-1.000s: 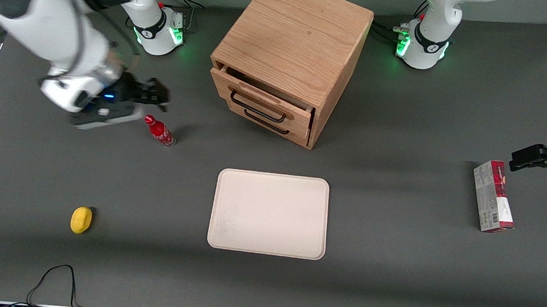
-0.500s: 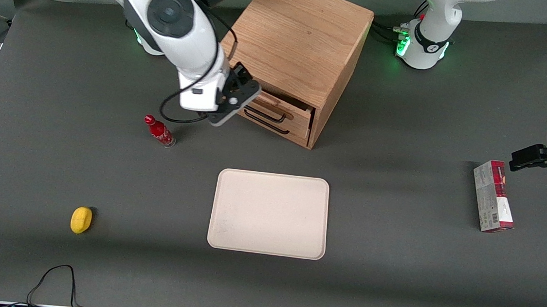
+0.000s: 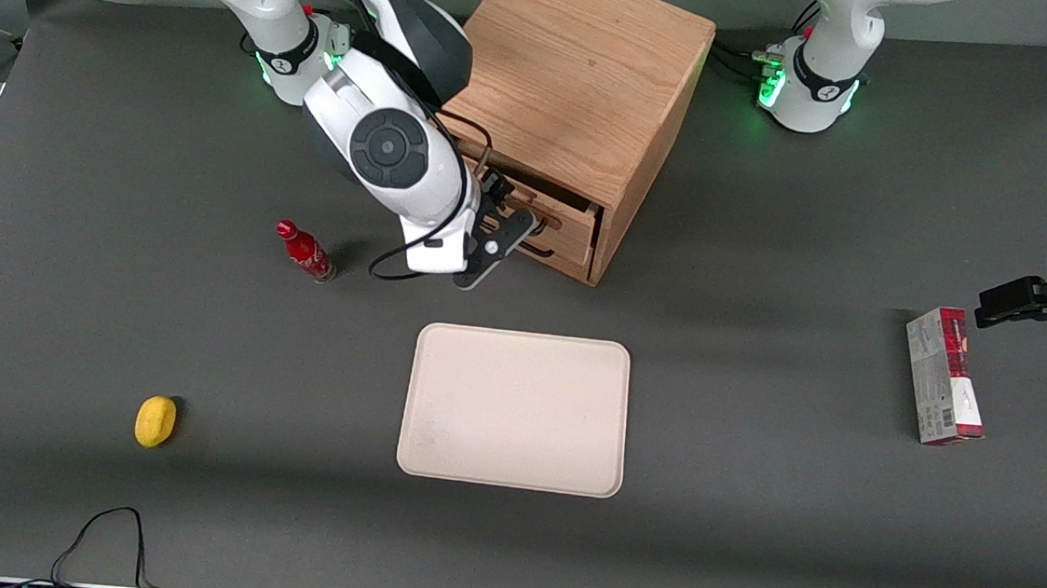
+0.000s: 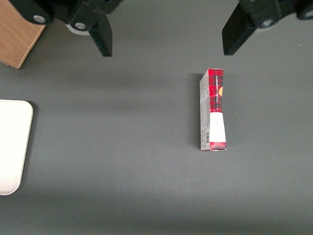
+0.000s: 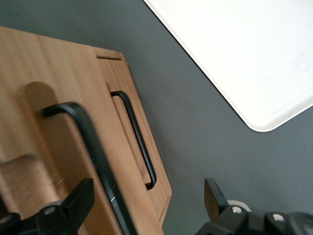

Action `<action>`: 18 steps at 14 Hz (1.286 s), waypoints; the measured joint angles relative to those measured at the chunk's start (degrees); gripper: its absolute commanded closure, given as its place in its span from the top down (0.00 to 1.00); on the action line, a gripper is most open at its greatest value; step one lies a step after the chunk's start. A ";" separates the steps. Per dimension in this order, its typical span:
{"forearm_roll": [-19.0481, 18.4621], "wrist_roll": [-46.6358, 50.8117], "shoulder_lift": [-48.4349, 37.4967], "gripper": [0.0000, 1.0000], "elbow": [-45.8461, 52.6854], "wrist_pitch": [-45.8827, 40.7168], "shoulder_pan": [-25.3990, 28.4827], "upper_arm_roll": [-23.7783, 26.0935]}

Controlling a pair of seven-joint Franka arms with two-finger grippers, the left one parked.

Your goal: Open upper drawer

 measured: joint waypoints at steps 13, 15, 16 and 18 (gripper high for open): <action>-5.66 -15.09 7.19 1.00 12.56 2.76 -1.75 -8.17; -5.73 -15.17 8.51 1.00 15.32 2.81 -1.68 -10.06; -5.75 -15.19 8.81 1.00 16.28 2.85 -1.70 -11.01; -6.02 -15.20 8.89 1.00 18.00 3.00 -1.66 -12.63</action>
